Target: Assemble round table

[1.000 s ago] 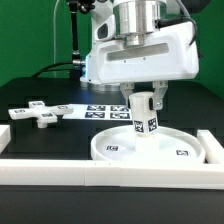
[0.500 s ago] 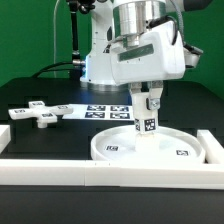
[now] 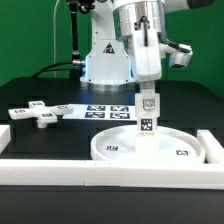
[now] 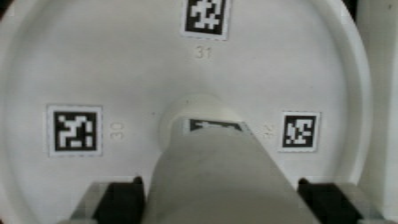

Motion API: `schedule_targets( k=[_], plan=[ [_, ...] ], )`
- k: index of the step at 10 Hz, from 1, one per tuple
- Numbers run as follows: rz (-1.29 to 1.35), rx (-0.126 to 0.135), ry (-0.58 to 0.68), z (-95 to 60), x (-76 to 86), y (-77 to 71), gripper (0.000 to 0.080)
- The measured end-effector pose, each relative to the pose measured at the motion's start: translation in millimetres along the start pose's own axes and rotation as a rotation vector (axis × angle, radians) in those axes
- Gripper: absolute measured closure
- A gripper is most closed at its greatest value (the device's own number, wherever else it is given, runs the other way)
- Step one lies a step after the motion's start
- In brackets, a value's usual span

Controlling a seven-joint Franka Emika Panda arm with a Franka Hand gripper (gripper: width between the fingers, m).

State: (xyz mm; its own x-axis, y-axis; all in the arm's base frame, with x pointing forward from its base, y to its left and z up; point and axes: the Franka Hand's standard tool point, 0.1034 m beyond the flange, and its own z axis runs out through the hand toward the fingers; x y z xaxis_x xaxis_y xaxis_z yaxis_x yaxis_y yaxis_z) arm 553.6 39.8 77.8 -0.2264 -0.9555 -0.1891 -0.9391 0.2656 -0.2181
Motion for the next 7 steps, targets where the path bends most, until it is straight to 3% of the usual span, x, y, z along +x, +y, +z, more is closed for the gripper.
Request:
schedule_targets(
  k=[2, 5, 6, 7],
  plan=[
    [0.283, -0.001, -0.019, 0.8, -0.7, 0.3, 0.0387],
    [0.505, 0.013, -0.042, 0.3, 9.5, -5.8, 0.0387],
    [0.571, 0.009, -0.044, 1.3, 5.7, -3.6, 0.0387],
    [0.547, 0.009, -0.043, 1.6, 5.2, -3.1, 0.0184]
  ],
)
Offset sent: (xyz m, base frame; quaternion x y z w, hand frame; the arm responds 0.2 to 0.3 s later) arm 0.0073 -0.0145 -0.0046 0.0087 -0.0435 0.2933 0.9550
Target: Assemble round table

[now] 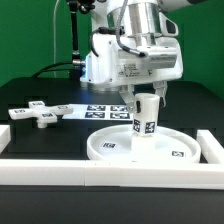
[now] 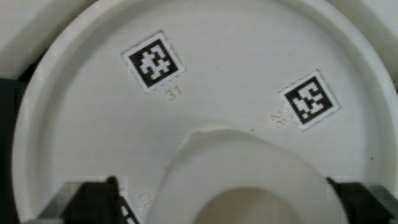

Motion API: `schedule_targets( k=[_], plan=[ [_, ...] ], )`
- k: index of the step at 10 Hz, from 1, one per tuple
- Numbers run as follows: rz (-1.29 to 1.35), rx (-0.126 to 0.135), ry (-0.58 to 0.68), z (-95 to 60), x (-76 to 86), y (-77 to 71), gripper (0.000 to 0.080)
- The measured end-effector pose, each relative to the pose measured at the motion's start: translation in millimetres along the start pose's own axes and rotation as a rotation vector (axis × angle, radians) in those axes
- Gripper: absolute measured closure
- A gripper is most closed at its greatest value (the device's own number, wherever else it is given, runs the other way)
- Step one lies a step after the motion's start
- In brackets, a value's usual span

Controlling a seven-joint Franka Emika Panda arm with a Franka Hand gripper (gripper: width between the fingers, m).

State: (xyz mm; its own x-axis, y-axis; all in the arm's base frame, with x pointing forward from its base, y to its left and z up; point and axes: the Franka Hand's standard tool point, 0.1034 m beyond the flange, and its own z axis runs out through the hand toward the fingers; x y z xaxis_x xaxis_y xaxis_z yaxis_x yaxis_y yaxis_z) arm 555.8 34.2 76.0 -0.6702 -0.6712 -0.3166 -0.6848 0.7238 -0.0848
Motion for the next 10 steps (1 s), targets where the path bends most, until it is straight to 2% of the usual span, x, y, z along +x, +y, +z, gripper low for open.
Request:
schedule_targets(
  k=[1, 2, 3, 4, 9, 10],
  plan=[
    [-0.036, 0.0, 0.0, 0.1, 0.1, 0.1, 0.0184],
    [-0.105, -0.038, 0.01, 1.9, -1.0, 5.4, 0.016],
    [-0.236, -0.06, 0.02, 1.3, -2.2, 7.3, 0.016],
    [-0.399, -0.061, 0.017, -0.1, -3.0, 6.8, 0.0151],
    [-0.726, -0.067, 0.01, 1.0, -1.3, 6.6, 0.015],
    [-0.855, -0.081, 0.01, 1.5, -2.1, 8.7, 0.015]
  ],
)
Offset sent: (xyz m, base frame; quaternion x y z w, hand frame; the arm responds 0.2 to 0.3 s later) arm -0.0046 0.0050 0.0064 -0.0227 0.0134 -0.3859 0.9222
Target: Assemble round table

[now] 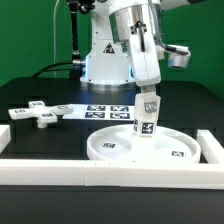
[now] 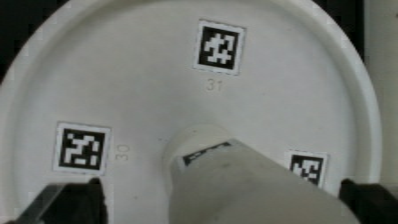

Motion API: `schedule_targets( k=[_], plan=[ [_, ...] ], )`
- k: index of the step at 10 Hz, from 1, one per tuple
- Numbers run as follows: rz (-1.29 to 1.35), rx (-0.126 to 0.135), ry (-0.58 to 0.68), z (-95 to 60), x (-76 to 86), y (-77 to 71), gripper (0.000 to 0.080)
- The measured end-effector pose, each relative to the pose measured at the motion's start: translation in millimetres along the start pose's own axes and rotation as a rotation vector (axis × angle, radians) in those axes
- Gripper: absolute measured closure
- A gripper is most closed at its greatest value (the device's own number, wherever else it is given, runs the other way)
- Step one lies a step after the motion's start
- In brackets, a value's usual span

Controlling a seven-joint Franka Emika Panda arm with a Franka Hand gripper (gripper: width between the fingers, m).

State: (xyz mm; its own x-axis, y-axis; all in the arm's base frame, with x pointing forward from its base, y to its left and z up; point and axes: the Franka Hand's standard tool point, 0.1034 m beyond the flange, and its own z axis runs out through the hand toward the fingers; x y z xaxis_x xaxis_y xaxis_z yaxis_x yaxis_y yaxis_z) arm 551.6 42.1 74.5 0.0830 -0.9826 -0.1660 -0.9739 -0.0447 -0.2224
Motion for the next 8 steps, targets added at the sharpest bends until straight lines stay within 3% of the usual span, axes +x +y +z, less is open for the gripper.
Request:
schedule_targets(
  k=[1, 2, 4, 8],
  plan=[
    [-0.162, -0.031, -0.003, 0.7, -3.6, 0.7, 0.015],
    [-0.279, -0.041, -0.005, -0.1, -2.6, -0.8, 0.015],
    [-0.501, -0.054, -0.027, -0.7, 0.7, -1.8, 0.015],
    [-0.767, -0.055, -0.033, -0.6, 3.5, -1.5, 0.015]
  ],
)
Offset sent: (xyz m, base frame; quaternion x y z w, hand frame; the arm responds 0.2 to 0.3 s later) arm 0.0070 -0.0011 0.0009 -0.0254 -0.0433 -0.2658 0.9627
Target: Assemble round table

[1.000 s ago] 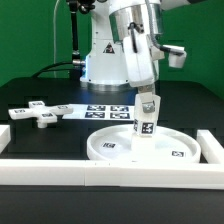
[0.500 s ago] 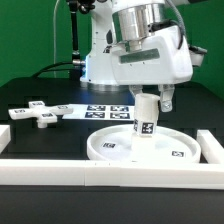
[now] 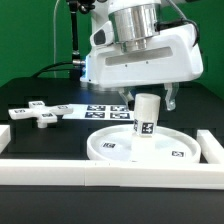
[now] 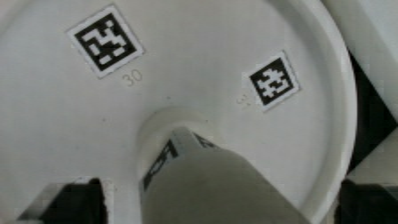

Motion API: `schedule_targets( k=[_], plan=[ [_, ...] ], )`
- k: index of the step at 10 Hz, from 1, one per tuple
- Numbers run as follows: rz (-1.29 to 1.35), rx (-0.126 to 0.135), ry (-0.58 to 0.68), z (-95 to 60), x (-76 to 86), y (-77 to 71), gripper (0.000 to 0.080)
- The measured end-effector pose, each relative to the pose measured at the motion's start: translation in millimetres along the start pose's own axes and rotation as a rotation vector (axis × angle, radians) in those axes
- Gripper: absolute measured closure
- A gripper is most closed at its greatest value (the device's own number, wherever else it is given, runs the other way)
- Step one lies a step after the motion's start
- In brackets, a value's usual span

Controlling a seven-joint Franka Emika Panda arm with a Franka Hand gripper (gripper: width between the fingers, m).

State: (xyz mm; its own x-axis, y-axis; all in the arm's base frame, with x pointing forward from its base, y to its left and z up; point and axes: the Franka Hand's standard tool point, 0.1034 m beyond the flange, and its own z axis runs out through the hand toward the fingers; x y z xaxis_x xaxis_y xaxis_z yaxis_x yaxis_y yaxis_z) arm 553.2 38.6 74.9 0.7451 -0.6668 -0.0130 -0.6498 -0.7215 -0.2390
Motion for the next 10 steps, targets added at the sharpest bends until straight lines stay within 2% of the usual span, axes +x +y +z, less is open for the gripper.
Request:
schedule_targets(
  k=[1, 3, 6, 7, 10],
  plan=[
    [-0.113, -0.005, 0.004, -0.2, 0.9, 0.5, 0.015],
    [-0.367, -0.032, 0.034, -1.4, 4.1, -1.8, 0.015],
    [-0.758, -0.093, 0.032, -1.2, 2.4, -6.8, 0.015],
    [-0.848, -0.104, 0.027, -1.3, 2.7, -6.3, 0.015],
    [-1.041, -0.115, 0.016, -1.2, 5.2, -3.5, 0.015]
  ],
)
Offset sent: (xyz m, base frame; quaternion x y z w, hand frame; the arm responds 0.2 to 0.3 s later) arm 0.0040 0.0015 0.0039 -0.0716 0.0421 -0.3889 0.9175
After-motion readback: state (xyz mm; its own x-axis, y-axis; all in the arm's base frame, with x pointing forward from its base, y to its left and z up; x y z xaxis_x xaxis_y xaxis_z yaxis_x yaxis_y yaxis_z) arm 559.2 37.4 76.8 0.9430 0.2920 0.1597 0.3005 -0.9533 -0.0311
